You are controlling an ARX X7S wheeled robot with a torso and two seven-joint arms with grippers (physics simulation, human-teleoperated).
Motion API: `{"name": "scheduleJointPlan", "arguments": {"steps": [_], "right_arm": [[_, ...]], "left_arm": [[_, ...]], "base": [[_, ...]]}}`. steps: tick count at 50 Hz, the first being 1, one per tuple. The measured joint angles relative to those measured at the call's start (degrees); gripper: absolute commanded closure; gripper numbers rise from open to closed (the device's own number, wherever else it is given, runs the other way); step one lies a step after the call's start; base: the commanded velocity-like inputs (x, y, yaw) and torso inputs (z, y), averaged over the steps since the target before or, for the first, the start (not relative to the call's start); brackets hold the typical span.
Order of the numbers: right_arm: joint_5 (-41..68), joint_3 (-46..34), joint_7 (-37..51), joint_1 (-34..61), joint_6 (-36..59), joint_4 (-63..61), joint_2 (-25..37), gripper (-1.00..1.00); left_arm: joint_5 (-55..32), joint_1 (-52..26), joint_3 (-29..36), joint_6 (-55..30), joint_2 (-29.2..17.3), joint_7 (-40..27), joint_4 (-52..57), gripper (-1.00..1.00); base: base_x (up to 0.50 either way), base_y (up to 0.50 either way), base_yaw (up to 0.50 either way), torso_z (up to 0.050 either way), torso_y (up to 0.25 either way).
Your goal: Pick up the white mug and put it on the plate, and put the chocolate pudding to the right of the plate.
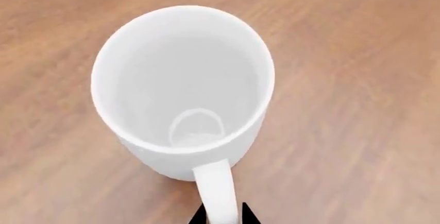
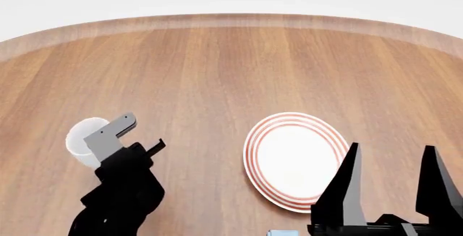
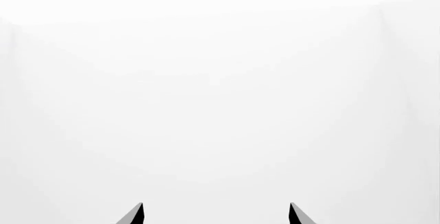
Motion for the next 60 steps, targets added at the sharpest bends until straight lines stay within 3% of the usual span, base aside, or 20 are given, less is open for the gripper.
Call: {"name": "scheduleJointPlan", "arguments": {"steps": [16, 27, 43, 60], "right_arm": [[-0.2, -0.1, 0.6, -0.2, -0.1, -0.2, 0.2, -1.00], [-0.2, -0.1, 0.9, -0.3, -0.1, -0.5, 0.4, -1.00], [0.0, -0.1, 1.4, -0.3, -0.2, -0.6, 0.8, -1.00], [0.4, 0.0, 1.8, -0.2, 0.3, -1.8, 1.3, -1.00]], "left_arm": [[2.3, -10.1, 18.0, -12.0, -12.2, 14.6, 17.9, 1.00], [-0.1, -18.8, 27.6, -20.0, -16.3, 25.1, 25.2, 1.00], [-5.2, -29.7, 33.7, -26.9, -17.1, 37.7, 26.5, 1.00], [-11.8, -32.9, 36.1, -29.2, -14.2, 47.0, 24.5, 1.00]], "base": [[0.00, 0.00, 0.00, 0.000, 0.000], [0.00, 0.00, 0.00, 0.000, 0.000], [0.00, 0.00, 0.00, 0.000, 0.000], [0.00, 0.00, 0.00, 0.000, 0.000]]}}
